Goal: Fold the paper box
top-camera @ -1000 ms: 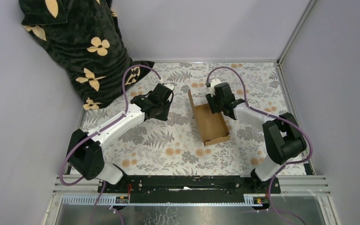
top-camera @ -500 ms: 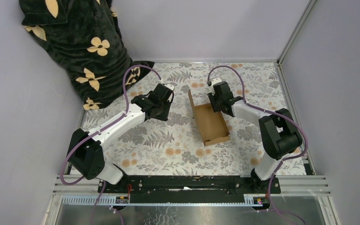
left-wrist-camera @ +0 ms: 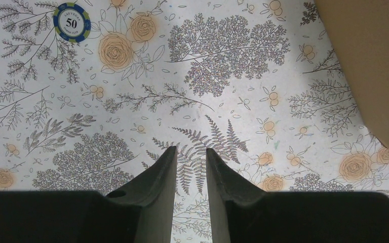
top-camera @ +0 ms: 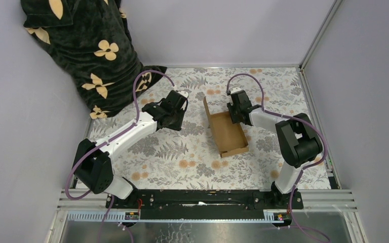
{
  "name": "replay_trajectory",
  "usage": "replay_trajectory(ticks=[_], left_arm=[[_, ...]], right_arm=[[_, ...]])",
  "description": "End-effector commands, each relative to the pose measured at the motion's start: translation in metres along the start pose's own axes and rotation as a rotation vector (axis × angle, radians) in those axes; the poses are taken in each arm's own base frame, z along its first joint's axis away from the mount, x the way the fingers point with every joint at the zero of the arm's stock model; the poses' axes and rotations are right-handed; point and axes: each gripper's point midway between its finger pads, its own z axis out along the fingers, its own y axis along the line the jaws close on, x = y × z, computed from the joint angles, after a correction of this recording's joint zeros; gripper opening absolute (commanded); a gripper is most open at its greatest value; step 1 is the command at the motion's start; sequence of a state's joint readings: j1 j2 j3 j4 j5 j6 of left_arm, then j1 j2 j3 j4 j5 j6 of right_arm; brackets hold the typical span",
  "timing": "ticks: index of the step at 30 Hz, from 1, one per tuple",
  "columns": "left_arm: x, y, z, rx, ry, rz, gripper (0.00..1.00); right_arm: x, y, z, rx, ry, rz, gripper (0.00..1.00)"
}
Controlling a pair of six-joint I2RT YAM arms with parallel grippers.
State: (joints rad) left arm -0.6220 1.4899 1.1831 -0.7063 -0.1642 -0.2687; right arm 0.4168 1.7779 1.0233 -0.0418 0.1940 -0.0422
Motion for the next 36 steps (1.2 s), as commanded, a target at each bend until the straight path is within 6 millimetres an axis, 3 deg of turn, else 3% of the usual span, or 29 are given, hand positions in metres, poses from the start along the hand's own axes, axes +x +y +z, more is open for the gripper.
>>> replay_trajectory(ticks=[1, 9, 13, 15, 19, 23, 24, 26, 30, 32, 33, 34, 36], left_arm=[[-0.015, -0.002, -0.007, 0.002, -0.037, 0.02, 0.34], [-0.015, -0.002, -0.008, 0.005, -0.039, 0.019, 0.34], [-0.013, -0.002, -0.01, 0.01, -0.044, 0.017, 0.34], [-0.012, -0.002, -0.011, 0.012, -0.044, 0.014, 0.34], [-0.009, -0.002, -0.013, 0.015, -0.046, 0.011, 0.34], [-0.007, -0.001, -0.015, 0.021, -0.061, 0.001, 0.34], [-0.007, -0.001, -0.014, 0.021, -0.061, -0.002, 0.34], [-0.007, -0.001, -0.015, 0.02, -0.065, -0.006, 0.34], [-0.01, 0.0, -0.02, 0.023, -0.082, -0.013, 0.35], [-0.012, 0.001, -0.023, 0.022, -0.092, -0.017, 0.35], [-0.012, 0.001, -0.025, 0.019, -0.096, -0.017, 0.35], [-0.012, 0.002, -0.025, 0.018, -0.099, -0.018, 0.35], [-0.011, 0.004, -0.026, 0.017, -0.099, -0.021, 0.35]], right_arm=[[-0.001, -0.006, 0.001, 0.029, 0.002, 0.043, 0.36], [0.008, -0.015, -0.004, 0.11, 0.087, 0.179, 0.11], [0.024, -0.023, -0.014, 0.201, 0.167, 0.293, 0.0], [0.037, -0.026, -0.023, 0.249, 0.175, 0.395, 0.0], [0.065, -0.012, -0.044, 0.25, 0.18, 0.701, 0.01], [0.1, 0.03, -0.06, 0.198, 0.153, 0.949, 0.01], [0.102, 0.039, -0.065, 0.192, 0.117, 0.986, 0.07], [0.101, 0.056, -0.079, 0.184, 0.07, 1.02, 0.1], [0.078, 0.071, -0.11, 0.154, -0.015, 0.958, 0.3], [0.065, 0.066, -0.122, 0.136, -0.051, 0.884, 0.52], [0.059, 0.062, -0.13, 0.128, -0.072, 0.815, 0.69], [0.053, 0.056, -0.136, 0.126, -0.095, 0.759, 0.95], [0.03, 0.054, -0.152, 0.054, -0.178, 0.639, 0.99]])
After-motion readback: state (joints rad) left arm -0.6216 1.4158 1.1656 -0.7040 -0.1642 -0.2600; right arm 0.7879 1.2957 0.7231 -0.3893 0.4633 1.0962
